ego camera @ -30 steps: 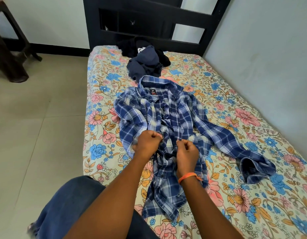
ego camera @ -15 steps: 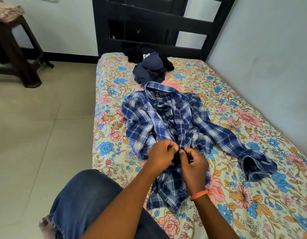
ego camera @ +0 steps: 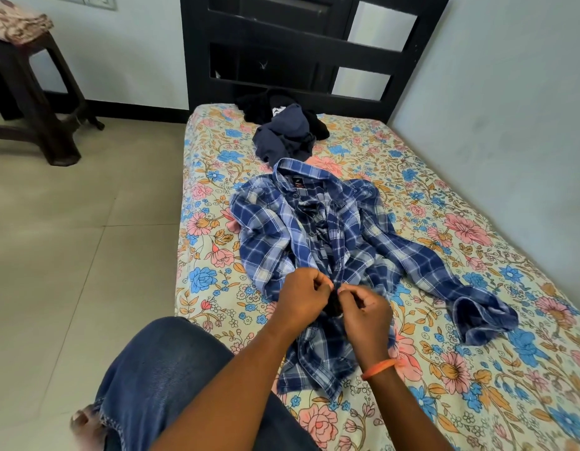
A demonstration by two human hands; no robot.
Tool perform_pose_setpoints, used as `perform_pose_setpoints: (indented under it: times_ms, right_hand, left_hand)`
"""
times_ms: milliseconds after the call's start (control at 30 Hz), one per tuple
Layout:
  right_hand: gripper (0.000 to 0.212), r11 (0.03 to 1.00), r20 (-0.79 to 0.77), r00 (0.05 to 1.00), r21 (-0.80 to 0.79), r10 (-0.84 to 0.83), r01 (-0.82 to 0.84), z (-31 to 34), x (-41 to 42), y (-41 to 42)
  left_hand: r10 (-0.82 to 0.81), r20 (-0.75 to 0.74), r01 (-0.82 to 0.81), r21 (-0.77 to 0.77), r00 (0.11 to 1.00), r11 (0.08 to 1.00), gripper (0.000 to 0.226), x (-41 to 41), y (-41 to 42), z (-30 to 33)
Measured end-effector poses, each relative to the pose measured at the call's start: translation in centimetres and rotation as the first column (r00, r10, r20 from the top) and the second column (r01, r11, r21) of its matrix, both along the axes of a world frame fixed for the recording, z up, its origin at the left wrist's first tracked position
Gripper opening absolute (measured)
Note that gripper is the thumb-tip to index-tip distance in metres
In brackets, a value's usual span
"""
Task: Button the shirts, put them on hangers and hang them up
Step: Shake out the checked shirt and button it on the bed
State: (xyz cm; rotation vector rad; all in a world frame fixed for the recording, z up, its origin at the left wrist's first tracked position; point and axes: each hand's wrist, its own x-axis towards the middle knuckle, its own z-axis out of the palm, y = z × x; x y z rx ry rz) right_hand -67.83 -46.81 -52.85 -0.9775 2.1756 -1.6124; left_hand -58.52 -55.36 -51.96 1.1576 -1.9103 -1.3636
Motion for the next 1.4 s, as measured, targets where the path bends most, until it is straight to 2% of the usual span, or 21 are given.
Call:
perform_pose_setpoints:
  times_ms: [167,267,400,600,900,1133,1267,1400]
  right_hand:
    - [0.013,0.994,0.229,0.967,0.007,0.109,-0.114,1.0,-0.8,0.2]
    - [0.011,0.994,0.304,0.947,0.008,0.103,-0.111,1.3,-1.1,0.1]
    - [0.009,0.996,0.286,0.955,0.024,0.079,-0.09,1.6,-0.7,-0.3]
    - [0.015,0.998,0.033,0.999,0.065,0.002,-0.004,0.9,-0.3,-0.8]
    - [0.009,0.995,-0.112,0.991,0.077,0.067,-0.058,-0.3,0.0,-0.8]
    - [0.016,0.998,-0.088,0.995,0.038,0.051,-0.048,0.2,0.3,-0.6]
    - [0.013,0.999,0.063,0.997,0.019,0.033,-0.035,0.1,0.2,-0.8]
    - [0.018,0.999,0.157,0.987,0.027,0.036,-0.041,0.0,0.0,-1.0]
  left_hand:
    - [0.014,-0.018,-0.013,0.012,1.0,1.0,0.013,0.3,-0.2,0.1]
    - [0.007,-0.065,-0.005,0.034,0.998,0.999,0.012,0.4,-0.3,0.3]
    - [0.009,-0.092,-0.004,0.059,0.996,0.998,0.015,0.4,-0.3,0.5]
    - [0.007,-0.077,-0.001,0.077,0.997,0.997,0.017,0.5,0.0,1.1]
    - [0.081,-0.121,-0.067,0.111,0.989,0.992,0.017,0.5,-0.2,0.7]
    - [0.066,-0.104,-0.05,0.151,0.992,0.987,0.023,0.2,-0.5,0.3]
    - [0.135,-0.14,-0.092,0.278,0.981,0.956,0.012,0.1,-0.9,-0.1]
    - [0.138,-0.141,-0.1,0.249,0.98,0.963,0.012,0.1,-1.1,-0.2]
